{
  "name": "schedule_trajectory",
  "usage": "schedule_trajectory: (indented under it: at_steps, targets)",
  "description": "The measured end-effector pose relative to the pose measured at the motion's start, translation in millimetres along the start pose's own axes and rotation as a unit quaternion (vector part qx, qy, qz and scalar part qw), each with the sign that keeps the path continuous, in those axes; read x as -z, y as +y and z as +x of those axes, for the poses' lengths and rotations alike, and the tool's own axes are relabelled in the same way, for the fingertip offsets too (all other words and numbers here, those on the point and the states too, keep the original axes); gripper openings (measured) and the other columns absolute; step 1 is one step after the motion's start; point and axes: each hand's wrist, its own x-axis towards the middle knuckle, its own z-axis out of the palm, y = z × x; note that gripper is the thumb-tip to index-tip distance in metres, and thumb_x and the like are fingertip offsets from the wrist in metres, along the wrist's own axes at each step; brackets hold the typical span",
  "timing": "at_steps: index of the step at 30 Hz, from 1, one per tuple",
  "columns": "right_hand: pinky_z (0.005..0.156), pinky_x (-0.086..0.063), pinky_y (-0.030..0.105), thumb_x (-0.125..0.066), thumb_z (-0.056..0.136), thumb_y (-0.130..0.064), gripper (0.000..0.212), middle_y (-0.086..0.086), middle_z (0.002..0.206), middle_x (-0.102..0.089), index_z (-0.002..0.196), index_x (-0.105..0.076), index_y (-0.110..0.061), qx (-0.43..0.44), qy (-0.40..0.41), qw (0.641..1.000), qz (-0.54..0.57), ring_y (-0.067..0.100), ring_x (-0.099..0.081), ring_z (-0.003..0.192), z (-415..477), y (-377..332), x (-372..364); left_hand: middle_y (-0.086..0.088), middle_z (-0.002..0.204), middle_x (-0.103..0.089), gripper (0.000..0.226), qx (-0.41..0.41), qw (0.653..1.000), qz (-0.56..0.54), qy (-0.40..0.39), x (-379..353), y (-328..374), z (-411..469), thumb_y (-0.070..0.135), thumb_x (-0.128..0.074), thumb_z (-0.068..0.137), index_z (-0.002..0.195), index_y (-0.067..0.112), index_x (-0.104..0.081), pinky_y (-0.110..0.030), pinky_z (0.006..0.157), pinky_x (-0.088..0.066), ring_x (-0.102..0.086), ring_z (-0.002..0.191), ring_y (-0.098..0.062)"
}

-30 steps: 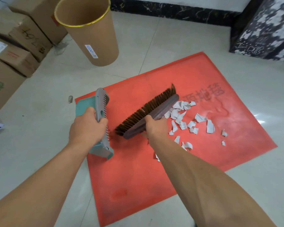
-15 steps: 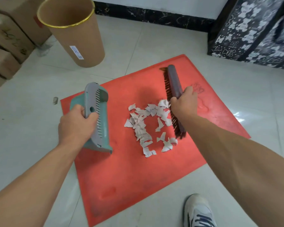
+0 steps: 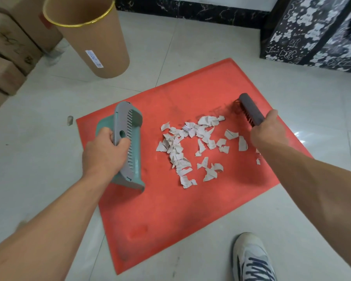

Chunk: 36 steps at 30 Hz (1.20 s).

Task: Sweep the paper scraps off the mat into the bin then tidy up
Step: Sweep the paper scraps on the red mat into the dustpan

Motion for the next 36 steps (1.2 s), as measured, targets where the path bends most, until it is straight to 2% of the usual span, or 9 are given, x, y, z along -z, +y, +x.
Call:
schedule_trajectory:
  at_steps: [3,6,12,15,17,24,28,31,36]
  targets:
    - [0.073,-0.048,0.051,-0.048,0.08,-0.005,0.023,0.018,0.09,-0.052,0.095,-0.032,-0.012,-0.005,0.001,1.0,-0.005,0.039,-0.054,0.082,-0.6,22.4,-4.9,-0.004,0.065,-0.053,0.03,0.002,1.0,0.002,-0.006,0.0,-0.9,0.3,0.04,-0.054,0.08,0.068,0.018,-0.037,-0.036,0.058,-0.036,-0.05,0.068,-0.033]
    - [0.054,-0.035,0.035,-0.054,0.081,-0.008,0.023,0.019,0.084,-0.053,0.093,-0.034,-0.01,0.012,-0.018,0.998,0.051,0.032,-0.049,0.064,-6.6,31.4,-20.3,-0.005,0.067,-0.054,0.03,0.009,1.0,0.006,-0.013,1.5,-3.5,2.7,0.039,-0.054,0.081,0.069,0.017,-0.036,-0.037,0.059,-0.038,-0.051,0.07,-0.034]
    - [0.054,-0.037,0.034,-0.057,0.082,-0.014,0.022,0.004,0.07,-0.05,0.093,-0.038,-0.013,0.116,-0.07,0.986,0.1,0.029,-0.051,0.062,-45.4,-17.9,-56.4,-0.004,0.068,-0.053,0.028,0.01,1.0,0.016,-0.02,2.1,-7.7,4.6,0.039,-0.053,0.083,0.073,0.017,-0.039,-0.035,0.058,-0.035,-0.051,0.07,-0.033]
    - [0.049,-0.027,0.032,-0.056,0.086,-0.018,0.021,-0.002,0.069,-0.046,0.094,-0.037,-0.014,0.173,-0.064,0.975,0.124,0.018,-0.044,0.056,-58.3,-43.4,-61.0,-0.004,0.068,-0.053,0.028,0.012,1.0,0.017,-0.021,2.3,-9.0,4.2,0.04,-0.052,0.083,0.073,0.018,-0.039,-0.035,0.058,-0.036,-0.051,0.069,-0.032]
    - [0.046,-0.026,0.029,-0.054,0.087,-0.019,0.02,-0.004,0.071,-0.047,0.095,-0.036,-0.014,0.183,-0.052,0.972,0.137,0.014,-0.046,0.056,-57.2,-53.7,-56.5,-0.003,0.068,-0.052,0.027,0.02,0.999,0.02,-0.021,3.1,-10.1,3.8,0.041,-0.052,0.083,0.075,0.018,-0.04,-0.035,0.059,-0.036,-0.051,0.07,-0.033]
    - [0.065,-0.035,0.037,-0.052,0.084,-0.015,0.021,0.011,0.086,-0.052,0.098,-0.035,-0.013,0.113,-0.002,0.989,0.097,0.031,-0.049,0.075,-23.5,-39.8,-32.3,-0.008,0.075,-0.056,0.025,0.033,0.999,0.018,-0.027,4.4,-9.8,1.4,0.041,-0.051,0.083,0.081,0.017,-0.044,-0.036,0.061,-0.04,-0.053,0.072,-0.034]
    - [0.068,-0.036,0.037,-0.05,0.084,-0.011,0.025,0.022,0.099,-0.058,0.107,-0.046,-0.005,0.082,-0.048,0.994,0.063,0.04,-0.057,0.09,-25.3,-20.1,-45.0,-0.007,0.074,-0.055,0.026,0.028,0.999,0.017,-0.032,3.9,-4.8,-0.7,0.041,-0.051,0.083,0.082,0.016,-0.044,-0.038,0.064,-0.044,-0.053,0.075,-0.034]
    - [0.065,-0.032,0.035,-0.056,0.085,-0.014,0.021,0.022,0.099,-0.058,0.102,-0.049,-0.004,0.105,-0.082,0.989,0.069,0.039,-0.056,0.088,-45.5,-27.3,-60.4,-0.006,0.074,-0.056,0.025,0.027,0.999,0.019,-0.035,3.3,-1.3,-1.3,0.041,-0.051,0.083,0.082,0.016,-0.044,-0.038,0.064,-0.044,-0.054,0.075,-0.034]
    - [0.064,-0.04,0.034,-0.057,0.084,-0.013,0.018,0.009,0.092,-0.055,0.098,-0.046,-0.01,0.185,-0.155,0.968,0.065,0.027,-0.051,0.078,-81.1,-55.7,-75.3,-0.005,0.072,-0.055,0.024,0.021,0.999,0.01,-0.028,1.2,1.3,-3.4,0.039,-0.051,0.083,0.081,0.017,-0.043,-0.037,0.062,-0.042,-0.053,0.073,-0.033]
